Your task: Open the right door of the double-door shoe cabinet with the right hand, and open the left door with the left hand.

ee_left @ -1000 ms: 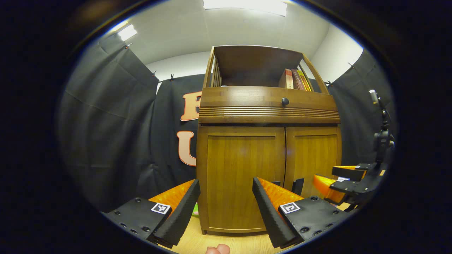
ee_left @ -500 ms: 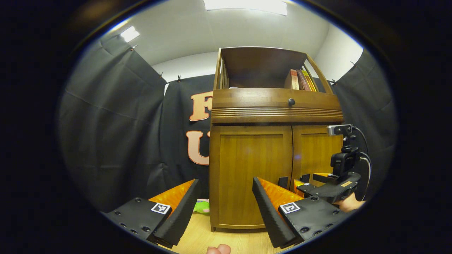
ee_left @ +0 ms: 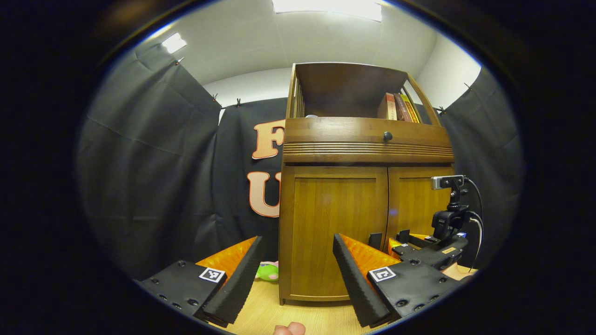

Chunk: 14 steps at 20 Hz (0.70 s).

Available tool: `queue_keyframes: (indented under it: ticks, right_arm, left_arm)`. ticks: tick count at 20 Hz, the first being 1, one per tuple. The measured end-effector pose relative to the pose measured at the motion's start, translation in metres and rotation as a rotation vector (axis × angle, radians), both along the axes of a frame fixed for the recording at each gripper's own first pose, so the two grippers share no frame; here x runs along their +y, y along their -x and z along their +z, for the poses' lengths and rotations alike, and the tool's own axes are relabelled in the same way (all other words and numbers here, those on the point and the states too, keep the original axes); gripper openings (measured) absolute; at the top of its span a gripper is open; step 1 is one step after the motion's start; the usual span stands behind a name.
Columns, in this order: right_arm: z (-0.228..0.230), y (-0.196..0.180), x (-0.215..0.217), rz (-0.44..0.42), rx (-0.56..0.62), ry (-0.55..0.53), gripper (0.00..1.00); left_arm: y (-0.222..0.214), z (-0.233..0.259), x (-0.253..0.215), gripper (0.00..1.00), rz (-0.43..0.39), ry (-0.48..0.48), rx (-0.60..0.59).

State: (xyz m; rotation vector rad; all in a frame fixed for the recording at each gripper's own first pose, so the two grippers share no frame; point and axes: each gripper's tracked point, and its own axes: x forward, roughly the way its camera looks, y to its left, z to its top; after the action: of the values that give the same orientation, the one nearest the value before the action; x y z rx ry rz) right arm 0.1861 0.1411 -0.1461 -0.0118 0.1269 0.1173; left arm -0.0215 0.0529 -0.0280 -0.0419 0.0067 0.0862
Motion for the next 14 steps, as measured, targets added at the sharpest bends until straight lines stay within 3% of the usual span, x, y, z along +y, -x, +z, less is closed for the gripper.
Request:
queue_keyframes:
  ticks: [3,6,7,9,10,11,13,14]
  right_arm:
    - [-0.005,0.002,0.002,0.016,0.039,-0.040,0.39]
    - [-0.007,0.003,0.007,0.032,0.053,-0.059,0.34]
    - [-0.010,0.003,0.007,0.032,0.061,-0.045,0.45]
    - [-0.019,0.012,0.002,0.026,0.090,-0.026,0.24]
    - [-0.013,0.012,0.003,0.019,0.061,-0.045,0.45]
    - [-0.017,0.015,0.003,0.019,0.072,-0.051,0.21]
    - [-0.016,0.019,0.004,0.035,0.068,-0.062,0.41]
    - [-0.016,0.022,0.004,0.040,0.070,-0.068,0.30]
  left_arm:
    - [0.006,0.003,0.005,0.96,0.006,0.001,-0.005]
    - [0.012,0.006,0.005,0.96,0.003,0.006,-0.005]
    - [0.014,0.006,0.006,0.96,0.006,0.004,-0.003]
    - [0.019,0.006,0.010,0.96,0.015,-0.002,0.002]
    - [0.022,0.006,0.011,0.95,0.017,-0.003,0.005]
    - [0.024,0.006,0.013,0.95,0.020,-0.004,0.007]
    - [0.027,0.007,0.017,0.98,0.030,-0.003,0.012]
    - [0.030,0.006,0.019,0.98,0.034,-0.001,0.013]
